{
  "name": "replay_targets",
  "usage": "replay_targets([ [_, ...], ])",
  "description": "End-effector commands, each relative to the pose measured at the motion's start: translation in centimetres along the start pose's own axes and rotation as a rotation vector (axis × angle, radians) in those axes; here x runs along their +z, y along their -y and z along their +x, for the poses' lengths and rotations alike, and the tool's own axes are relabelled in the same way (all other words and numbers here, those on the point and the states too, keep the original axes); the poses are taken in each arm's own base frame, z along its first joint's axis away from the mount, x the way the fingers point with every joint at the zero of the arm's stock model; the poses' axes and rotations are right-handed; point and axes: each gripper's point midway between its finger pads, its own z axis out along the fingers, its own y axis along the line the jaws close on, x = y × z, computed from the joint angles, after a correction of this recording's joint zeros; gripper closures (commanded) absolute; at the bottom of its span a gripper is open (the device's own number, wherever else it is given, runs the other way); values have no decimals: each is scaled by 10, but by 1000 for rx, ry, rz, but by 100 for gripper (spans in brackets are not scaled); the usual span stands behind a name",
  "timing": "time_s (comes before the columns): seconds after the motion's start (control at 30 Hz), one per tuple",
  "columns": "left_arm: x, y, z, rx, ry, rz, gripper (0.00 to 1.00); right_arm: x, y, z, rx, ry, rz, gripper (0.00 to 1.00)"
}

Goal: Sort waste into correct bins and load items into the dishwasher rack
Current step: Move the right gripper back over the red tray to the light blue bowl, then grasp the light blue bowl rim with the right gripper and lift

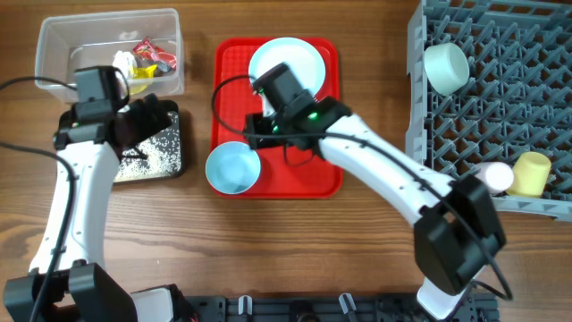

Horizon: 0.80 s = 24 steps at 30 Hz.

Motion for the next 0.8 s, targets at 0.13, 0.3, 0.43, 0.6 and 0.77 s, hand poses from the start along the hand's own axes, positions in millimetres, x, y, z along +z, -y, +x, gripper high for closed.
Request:
replay_targets([
  [0.13, 2, -11, 0, -62, -24, 9, 0, 49, 32, 48, 150, -126, 202, 49],
  [0.3, 2, -12, 3, -62, -36, 5, 0, 50, 37, 48, 191, -128, 217, 61],
  [0.43, 2, -13, 5, -62, -44, 2, 0, 51, 39, 49, 190, -127, 225, 86],
  [0.6, 2, -13, 6, -62, -48, 0, 0, 51, 38, 47, 191, -122, 220, 96],
  [0.77, 2, -14, 8, -62, -55, -3, 0, 37, 36, 27, 115, -51, 221, 96],
])
